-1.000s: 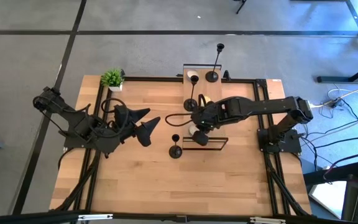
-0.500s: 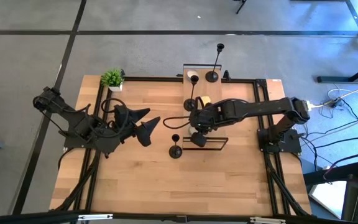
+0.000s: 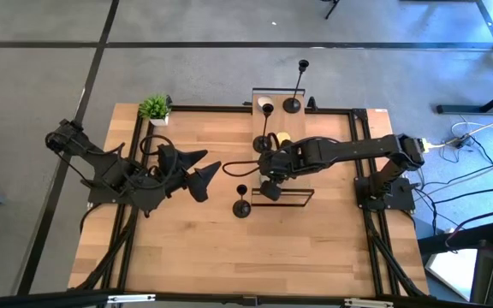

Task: Pick & Place candle stick holders
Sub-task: Put the blue candle jar in the bottom left corner of the shelf

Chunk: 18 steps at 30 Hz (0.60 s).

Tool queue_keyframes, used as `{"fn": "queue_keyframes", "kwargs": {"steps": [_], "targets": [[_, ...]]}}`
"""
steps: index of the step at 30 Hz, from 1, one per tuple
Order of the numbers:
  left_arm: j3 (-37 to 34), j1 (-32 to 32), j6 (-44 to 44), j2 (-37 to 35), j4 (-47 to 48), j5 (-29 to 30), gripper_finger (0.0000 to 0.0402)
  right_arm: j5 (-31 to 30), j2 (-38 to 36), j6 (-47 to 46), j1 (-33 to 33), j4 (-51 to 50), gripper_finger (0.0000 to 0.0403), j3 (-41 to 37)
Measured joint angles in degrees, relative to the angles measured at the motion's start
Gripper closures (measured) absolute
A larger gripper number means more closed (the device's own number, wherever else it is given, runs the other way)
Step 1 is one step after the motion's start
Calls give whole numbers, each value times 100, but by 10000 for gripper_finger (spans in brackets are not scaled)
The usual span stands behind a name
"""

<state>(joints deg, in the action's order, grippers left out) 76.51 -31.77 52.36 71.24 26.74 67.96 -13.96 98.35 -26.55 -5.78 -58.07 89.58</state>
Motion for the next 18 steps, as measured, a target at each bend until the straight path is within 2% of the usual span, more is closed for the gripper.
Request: {"fn": "queue_keyframes", "kwargs": {"steps": [18], "targets": [[0, 0, -1, 0, 0, -8, 68, -299, 0, -114, 0, 3, 403, 0]]}}
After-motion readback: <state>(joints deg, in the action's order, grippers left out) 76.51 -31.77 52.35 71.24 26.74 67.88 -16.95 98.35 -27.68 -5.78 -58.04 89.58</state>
